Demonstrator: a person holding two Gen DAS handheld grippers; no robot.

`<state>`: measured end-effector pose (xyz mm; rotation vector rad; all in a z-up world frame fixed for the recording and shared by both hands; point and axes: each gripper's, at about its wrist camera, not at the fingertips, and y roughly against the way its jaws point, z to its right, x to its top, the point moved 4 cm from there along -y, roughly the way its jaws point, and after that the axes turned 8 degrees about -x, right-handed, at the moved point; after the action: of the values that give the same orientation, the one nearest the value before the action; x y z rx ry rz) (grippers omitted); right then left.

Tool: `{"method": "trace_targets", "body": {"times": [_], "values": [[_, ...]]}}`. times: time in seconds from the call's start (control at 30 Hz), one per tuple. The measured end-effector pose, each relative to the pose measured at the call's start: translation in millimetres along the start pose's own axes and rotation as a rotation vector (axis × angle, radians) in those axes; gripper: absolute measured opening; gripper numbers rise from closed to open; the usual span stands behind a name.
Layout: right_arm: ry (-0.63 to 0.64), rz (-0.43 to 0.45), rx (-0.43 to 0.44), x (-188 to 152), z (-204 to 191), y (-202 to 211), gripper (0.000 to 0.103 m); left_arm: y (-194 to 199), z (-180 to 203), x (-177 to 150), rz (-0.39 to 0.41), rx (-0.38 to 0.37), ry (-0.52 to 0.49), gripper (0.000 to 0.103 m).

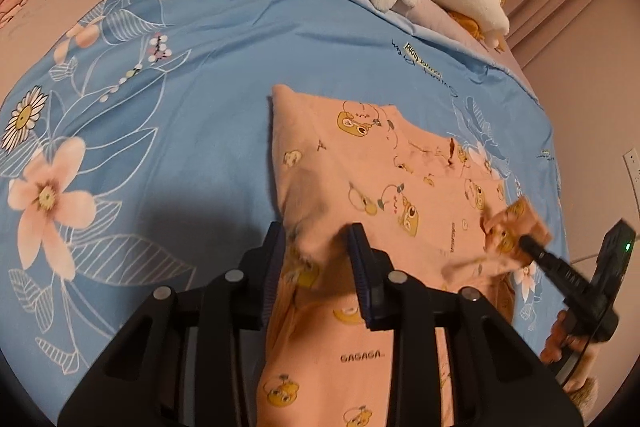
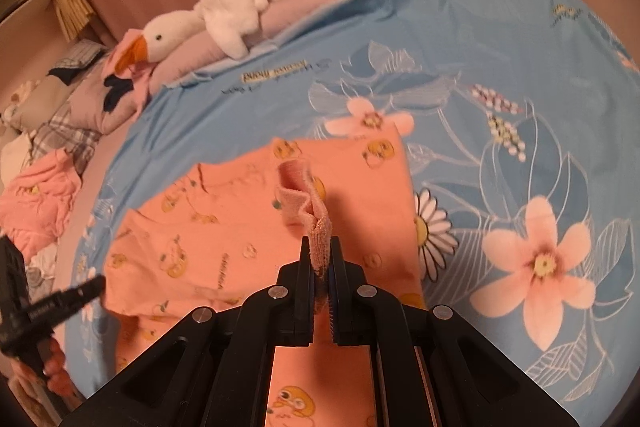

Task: Fold small clothes
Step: 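Lift the ribbed leg cuff with the right gripper and carry it across the romper, then lower the held cuff onto the romper body and open the right gripper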

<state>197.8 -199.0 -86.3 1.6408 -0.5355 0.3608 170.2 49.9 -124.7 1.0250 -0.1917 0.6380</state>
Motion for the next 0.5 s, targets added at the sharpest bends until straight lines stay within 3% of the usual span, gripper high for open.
{"method": "trace_targets", "body": {"times": [0.13,0.37,0.5], "values": [[-0.03,-0.033,-0.016,-10,10,-10,0.007,-13,3,7,-0.019,0.008,-0.016,0.031],[-0.076,-0.063,-0.02,-24,27,-13,0.007,-39,-7,0,-0.1,0.128,-0.067,0.034],[-0.116,-0.066,0.006,-26,35,-8,0.007,-40,-10,-6,-0.112,0.155,-0.107,0.036]]}}
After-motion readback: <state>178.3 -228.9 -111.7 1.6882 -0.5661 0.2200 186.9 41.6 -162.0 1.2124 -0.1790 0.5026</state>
